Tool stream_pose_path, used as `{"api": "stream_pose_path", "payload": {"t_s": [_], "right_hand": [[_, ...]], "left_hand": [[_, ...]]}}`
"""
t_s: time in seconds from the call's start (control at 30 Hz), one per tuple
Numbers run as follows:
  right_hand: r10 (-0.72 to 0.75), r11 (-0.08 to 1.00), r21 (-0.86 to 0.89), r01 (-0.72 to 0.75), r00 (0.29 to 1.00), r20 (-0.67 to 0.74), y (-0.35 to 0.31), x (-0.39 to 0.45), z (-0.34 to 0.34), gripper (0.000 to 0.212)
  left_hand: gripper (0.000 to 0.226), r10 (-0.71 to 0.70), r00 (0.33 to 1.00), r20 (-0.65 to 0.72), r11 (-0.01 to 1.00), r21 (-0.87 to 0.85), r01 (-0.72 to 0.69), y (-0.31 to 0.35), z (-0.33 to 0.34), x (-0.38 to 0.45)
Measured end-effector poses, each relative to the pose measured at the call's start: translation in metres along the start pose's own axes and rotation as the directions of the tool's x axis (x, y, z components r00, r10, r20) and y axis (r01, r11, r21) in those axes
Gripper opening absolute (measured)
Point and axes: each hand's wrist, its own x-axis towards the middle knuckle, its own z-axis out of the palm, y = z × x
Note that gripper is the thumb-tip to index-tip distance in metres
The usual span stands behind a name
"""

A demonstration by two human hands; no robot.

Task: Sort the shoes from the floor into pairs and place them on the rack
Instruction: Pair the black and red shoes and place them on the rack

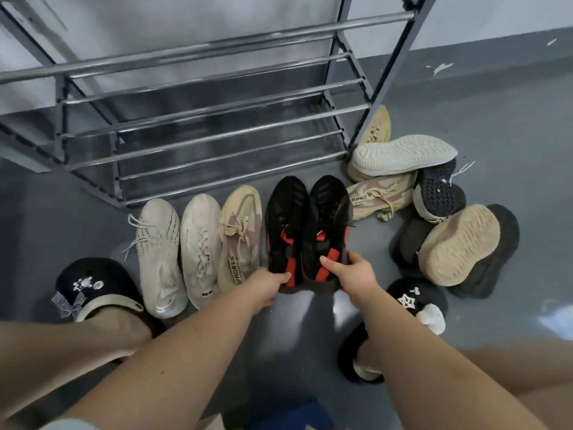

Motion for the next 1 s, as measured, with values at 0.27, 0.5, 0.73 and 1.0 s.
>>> {"api": "stream_pose_path", "payload": {"t_s": [0.27,0.5,0.73,1.0], "right_hand": [[0.063,0.997,-0.025,-0.067,0.991,-0.115,0.012,0.014,-0.005,0.044],[0.132,0.991,0.036,-0.128,0.981,-0.142,0.024,0.025,-0.009,0.027],[0.155,0.983,0.115,-0.146,0.986,-0.069,0.016,0.022,-0.015,0.036],[0.070,0.991,0.115,-0.063,0.996,-0.063,-0.012,-0.011,-0.011,0.035]], "left_hand": [[0.050,-0.113,0.994,0.009,0.971,-0.211,0.112,-0.006,0.006,0.027],[0.072,-0.152,0.988,0.024,0.933,-0.326,0.152,-0.006,0.011,0.038],[0.034,-0.096,0.995,-0.018,0.922,-0.379,0.082,-0.010,0.010,0.031],[0.032,0.063,0.994,0.091,0.872,-0.489,-0.010,0.009,-0.013,-0.007]]}}
